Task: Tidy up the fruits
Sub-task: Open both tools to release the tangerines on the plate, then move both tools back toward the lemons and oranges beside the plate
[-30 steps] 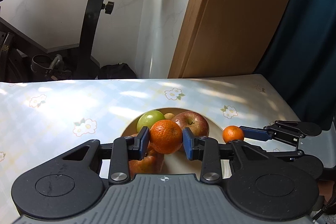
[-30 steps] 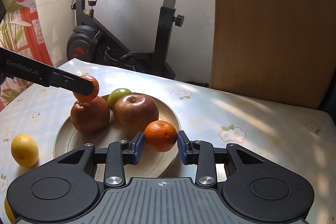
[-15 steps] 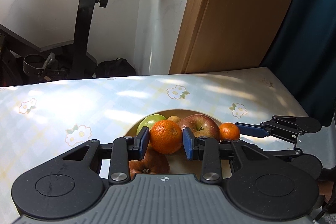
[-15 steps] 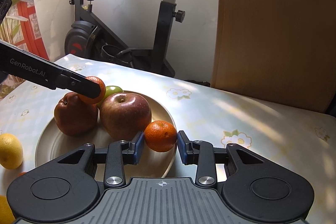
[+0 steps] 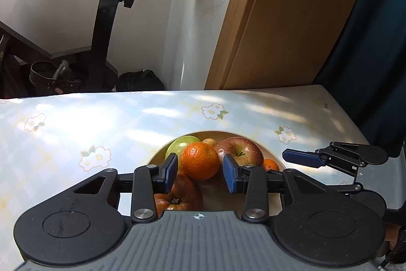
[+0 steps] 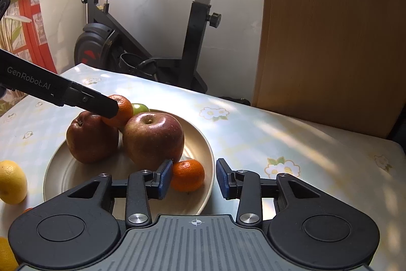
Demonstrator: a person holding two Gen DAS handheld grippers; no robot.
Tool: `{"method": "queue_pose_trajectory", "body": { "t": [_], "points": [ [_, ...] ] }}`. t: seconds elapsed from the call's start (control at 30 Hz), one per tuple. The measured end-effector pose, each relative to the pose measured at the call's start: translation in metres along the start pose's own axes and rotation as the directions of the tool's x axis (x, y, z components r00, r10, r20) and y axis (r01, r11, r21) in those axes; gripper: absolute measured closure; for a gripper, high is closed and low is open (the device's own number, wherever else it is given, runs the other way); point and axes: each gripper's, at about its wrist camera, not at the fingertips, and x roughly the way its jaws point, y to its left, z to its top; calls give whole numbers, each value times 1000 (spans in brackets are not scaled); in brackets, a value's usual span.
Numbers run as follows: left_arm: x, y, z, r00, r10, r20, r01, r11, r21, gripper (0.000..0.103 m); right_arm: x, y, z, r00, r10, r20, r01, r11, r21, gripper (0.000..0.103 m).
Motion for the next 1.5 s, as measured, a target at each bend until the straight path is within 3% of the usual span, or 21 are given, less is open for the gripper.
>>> {"method": "queue_pose_trajectory", "body": {
  "t": [0.3,0.43,0.7,0.8,1.0,1.2,1.5],
  "points": [
    [-37,3,-17,999,41,36,-39,998,-56,61,-41,0,-20,998,22,58,-29,992,122,68],
    [-60,5,-34,998,32,59,-26,995,-99,61,-62,15,-37,997,26,74,-37,990,138,64],
    [-100,4,-77,990,111,83,-102,989,-104,61,-100,38,-64,994,13,110,-36,976,213,64],
    [-107,5,-92,990,111,83,-100,986,-130,61,-110,44,-72,994,3,107,-26,975,221,64],
    [-121,-4,-111,984,144,101,-132,984,-120,52,-125,63,-84,996,1,87,-18,981,194,64],
    [-134,-9,-127,986,124,109,-112,987,-115,52,-130,81,-92,998,4,66,-14,988,155,65],
    [-146,5,-141,980,160,116,-142,978,-150,52,-132,100,-93,999,22,48,-27,993,112,65]
  ]
}}
